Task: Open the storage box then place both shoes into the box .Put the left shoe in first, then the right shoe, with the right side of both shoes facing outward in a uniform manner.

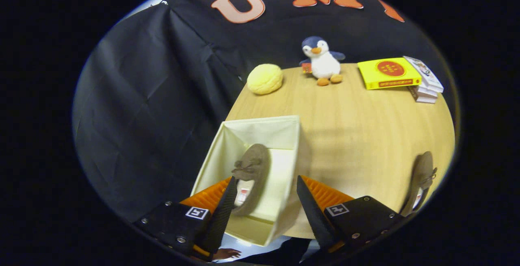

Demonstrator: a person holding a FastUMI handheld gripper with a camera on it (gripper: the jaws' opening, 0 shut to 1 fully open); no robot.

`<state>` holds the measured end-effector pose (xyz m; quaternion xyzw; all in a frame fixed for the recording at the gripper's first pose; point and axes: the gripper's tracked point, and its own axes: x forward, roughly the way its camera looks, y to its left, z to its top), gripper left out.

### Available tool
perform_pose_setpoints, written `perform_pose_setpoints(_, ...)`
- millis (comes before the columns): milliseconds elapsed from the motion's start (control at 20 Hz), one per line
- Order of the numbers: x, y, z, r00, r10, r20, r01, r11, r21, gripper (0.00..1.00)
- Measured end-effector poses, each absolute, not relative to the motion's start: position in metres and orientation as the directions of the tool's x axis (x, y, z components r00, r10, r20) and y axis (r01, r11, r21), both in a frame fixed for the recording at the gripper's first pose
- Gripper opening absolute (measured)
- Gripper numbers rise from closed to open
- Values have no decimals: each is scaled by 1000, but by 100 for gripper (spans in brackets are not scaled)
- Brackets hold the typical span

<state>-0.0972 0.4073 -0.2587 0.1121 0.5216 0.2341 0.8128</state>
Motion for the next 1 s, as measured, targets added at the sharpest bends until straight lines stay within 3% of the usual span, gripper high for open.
perform_pose_setpoints(450, -118, 168, -323, 439, 143, -887, -89, 989, 115, 96)
perform_pose_setpoints(650, -131, 105, -351, 413, 97, -906, -33, 995, 91, 93)
perform_pose_setpoints(1000, -135, 41, -401, 384, 40, -922, -63, 998, 18, 82)
